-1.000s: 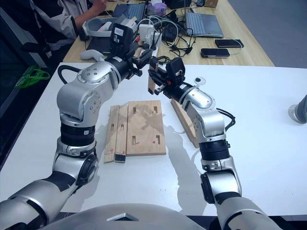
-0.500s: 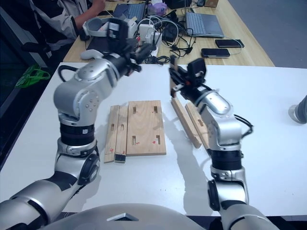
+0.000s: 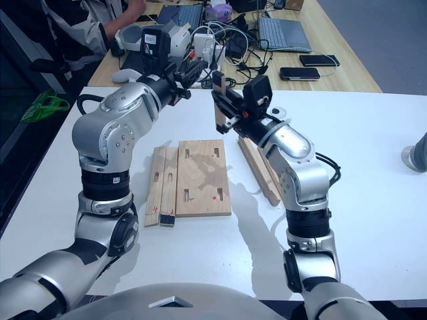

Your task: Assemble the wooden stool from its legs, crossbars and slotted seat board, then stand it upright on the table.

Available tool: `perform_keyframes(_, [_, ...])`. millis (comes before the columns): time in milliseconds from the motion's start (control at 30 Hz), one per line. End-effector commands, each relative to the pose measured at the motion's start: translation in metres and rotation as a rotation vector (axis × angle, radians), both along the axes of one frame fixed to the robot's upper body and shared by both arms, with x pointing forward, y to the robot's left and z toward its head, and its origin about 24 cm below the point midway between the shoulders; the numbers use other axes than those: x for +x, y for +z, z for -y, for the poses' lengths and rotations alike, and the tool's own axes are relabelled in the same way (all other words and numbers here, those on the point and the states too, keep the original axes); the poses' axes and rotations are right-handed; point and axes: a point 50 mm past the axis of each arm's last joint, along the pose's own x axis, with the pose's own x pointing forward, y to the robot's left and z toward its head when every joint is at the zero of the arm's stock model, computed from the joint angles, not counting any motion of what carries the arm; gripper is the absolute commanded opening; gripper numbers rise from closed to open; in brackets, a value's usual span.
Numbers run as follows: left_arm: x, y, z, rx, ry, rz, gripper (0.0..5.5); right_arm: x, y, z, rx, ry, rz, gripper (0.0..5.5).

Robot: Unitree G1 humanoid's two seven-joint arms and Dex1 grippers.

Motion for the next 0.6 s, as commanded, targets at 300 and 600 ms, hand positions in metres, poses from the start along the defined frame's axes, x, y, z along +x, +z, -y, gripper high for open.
perform_keyframes(300, [-0.004,0.002,0.009,0.024,-0.045,0.008,2.57,0.02,-0.008,-0.02,-0.018,0.052,-0.006,0.38])
perform_keyframes(600, [-0.008,0.0,0.016,0.032,-0.084,-0.001,2.57,0.03,-0.006,-0.024,-0.008,0.042,0.011,0.38])
